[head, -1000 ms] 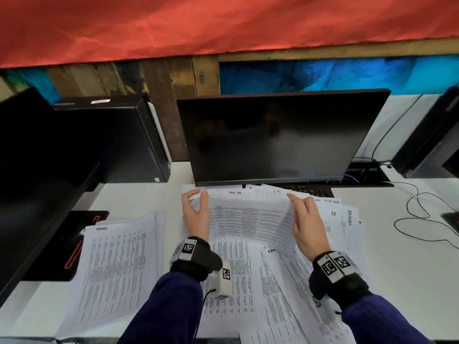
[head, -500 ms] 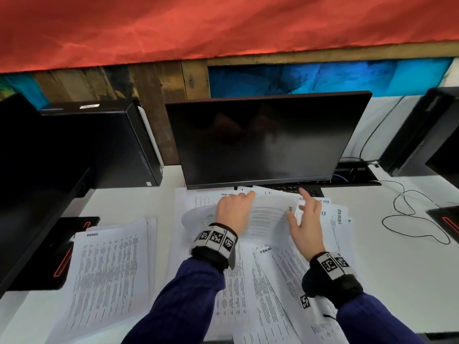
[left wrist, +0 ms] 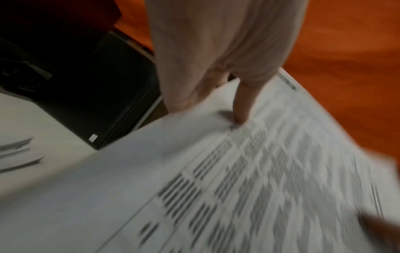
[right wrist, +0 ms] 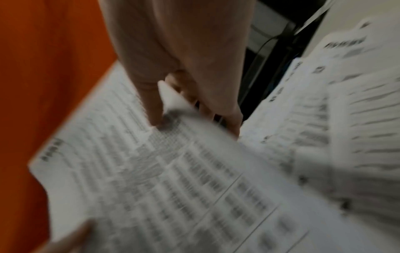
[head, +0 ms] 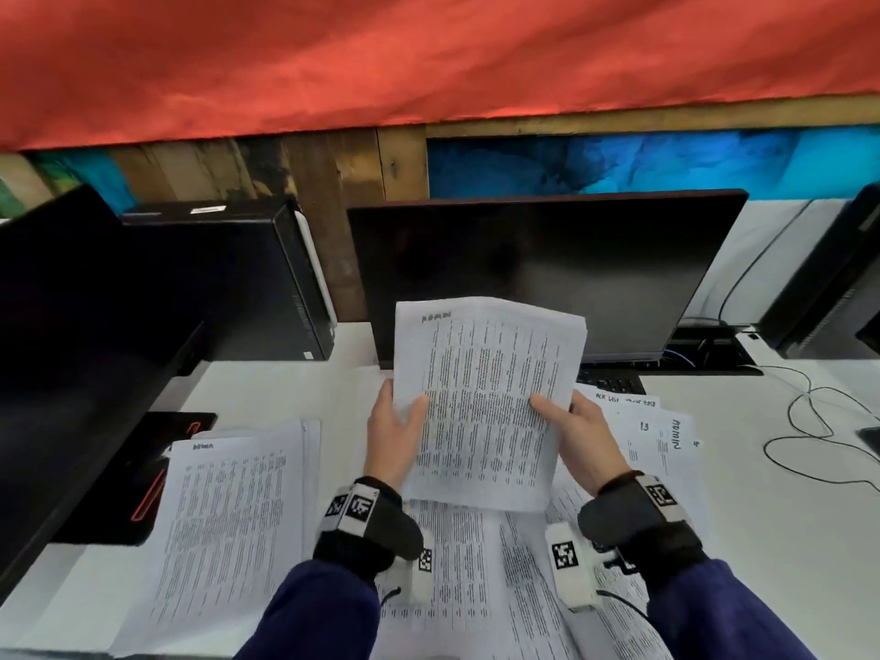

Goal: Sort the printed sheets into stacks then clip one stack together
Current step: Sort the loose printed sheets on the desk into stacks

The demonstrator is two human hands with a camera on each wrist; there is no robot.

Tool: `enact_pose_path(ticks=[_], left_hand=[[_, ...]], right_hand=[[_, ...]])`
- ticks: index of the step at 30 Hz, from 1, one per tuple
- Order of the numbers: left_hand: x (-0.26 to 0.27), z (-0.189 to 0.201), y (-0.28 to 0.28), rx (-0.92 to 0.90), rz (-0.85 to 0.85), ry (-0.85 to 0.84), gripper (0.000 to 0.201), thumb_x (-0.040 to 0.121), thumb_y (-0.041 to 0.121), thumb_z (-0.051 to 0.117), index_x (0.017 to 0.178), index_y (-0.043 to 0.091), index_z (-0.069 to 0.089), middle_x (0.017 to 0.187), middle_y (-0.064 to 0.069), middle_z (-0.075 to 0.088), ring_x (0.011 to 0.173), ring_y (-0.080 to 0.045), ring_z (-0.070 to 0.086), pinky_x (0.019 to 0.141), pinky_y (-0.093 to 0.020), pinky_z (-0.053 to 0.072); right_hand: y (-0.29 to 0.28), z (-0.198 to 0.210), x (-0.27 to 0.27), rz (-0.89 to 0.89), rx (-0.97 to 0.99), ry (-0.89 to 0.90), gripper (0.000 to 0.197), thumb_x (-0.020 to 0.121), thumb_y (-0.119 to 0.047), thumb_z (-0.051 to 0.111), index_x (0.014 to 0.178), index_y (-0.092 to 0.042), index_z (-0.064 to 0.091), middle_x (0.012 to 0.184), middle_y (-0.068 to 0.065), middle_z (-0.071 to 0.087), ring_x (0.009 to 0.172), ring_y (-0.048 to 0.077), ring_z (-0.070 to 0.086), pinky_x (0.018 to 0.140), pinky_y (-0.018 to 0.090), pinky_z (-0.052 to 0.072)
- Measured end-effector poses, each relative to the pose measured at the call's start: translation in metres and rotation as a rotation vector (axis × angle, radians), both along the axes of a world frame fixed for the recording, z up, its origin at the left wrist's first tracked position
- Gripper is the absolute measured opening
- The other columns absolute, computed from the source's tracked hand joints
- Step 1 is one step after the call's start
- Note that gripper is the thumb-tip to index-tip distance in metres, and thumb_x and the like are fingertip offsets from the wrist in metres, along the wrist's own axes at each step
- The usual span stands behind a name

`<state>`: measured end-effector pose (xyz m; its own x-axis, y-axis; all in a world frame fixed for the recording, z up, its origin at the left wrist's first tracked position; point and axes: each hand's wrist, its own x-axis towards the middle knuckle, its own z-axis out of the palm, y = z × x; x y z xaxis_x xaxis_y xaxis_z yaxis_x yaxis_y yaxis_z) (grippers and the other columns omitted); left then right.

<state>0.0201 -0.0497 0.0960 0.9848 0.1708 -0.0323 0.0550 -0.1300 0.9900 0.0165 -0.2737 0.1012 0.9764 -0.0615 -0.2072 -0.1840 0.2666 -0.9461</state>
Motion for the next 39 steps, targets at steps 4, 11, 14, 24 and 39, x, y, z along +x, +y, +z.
enact_pose_path(ticks=[4, 11, 14, 24, 39], left_hand=[[-0.016, -0.015, -0.015, -0.016, 0.131, -0.022, 0.036, 0.092, 0.028, 0.057, 0.125, 0.022, 0.043, 0.118, 0.001, 0.059, 0.102, -0.010, 0.060, 0.091, -0.027, 0.051], [-0.016, -0.041, -0.013, -0.036, 0.226, 0.028, 0.037, 0.088, 0.017, 0.061, 0.115, 0.033, 0.041, 0.116, 0.004, 0.060, 0.102, -0.015, 0.060, 0.094, -0.032, 0.050], [-0.010, -0.047, -0.010, -0.057, 0.222, 0.061, 0.036, 0.089, 0.010, 0.059, 0.115, 0.029, 0.044, 0.101, 0.010, 0.062, 0.091, -0.007, 0.061, 0.091, -0.034, 0.051], [-0.016, -0.063, -0.004, 0.176, 0.168, 0.115, 0.039, 0.098, 0.014, 0.045, 0.136, 0.010, 0.043, 0.118, 0.003, 0.054, 0.113, -0.014, 0.052, 0.096, -0.026, 0.041], [-0.054, -0.069, 0.215, 0.141, 0.279, 0.479, 0.041, 0.092, 0.003, 0.048, 0.133, 0.008, 0.049, 0.125, -0.013, 0.059, 0.116, -0.032, 0.055, 0.099, -0.044, 0.046]], right_hand=[[0.017, -0.002, -0.009, 0.002, -0.037, -0.066, 0.029, 0.086, -0.007, 0.064, 0.115, -0.011, 0.063, 0.109, 0.007, 0.072, 0.101, 0.023, 0.069, 0.084, 0.040, 0.055], [0.030, -0.022, -0.011, -0.011, -0.195, -0.040, 0.038, 0.084, -0.009, 0.068, 0.120, -0.015, 0.057, 0.110, 0.000, 0.068, 0.099, 0.013, 0.066, 0.072, 0.022, 0.053], [0.031, -0.028, -0.005, 0.003, -0.229, 0.010, 0.036, 0.087, -0.005, 0.062, 0.120, -0.015, 0.054, 0.108, -0.003, 0.066, 0.097, 0.010, 0.063, 0.080, 0.027, 0.052], [0.038, -0.062, -0.009, -0.059, -0.404, 0.104, 0.024, 0.098, -0.009, 0.044, 0.120, -0.006, 0.054, 0.111, 0.018, 0.063, 0.103, 0.031, 0.060, 0.089, 0.037, 0.048], [0.065, -0.145, -0.062, 0.495, -1.328, 0.098, 0.070, 0.087, -0.069, 0.031, 0.147, -0.030, 0.028, 0.151, 0.003, 0.032, 0.137, 0.021, 0.034, 0.112, 0.051, 0.029]])
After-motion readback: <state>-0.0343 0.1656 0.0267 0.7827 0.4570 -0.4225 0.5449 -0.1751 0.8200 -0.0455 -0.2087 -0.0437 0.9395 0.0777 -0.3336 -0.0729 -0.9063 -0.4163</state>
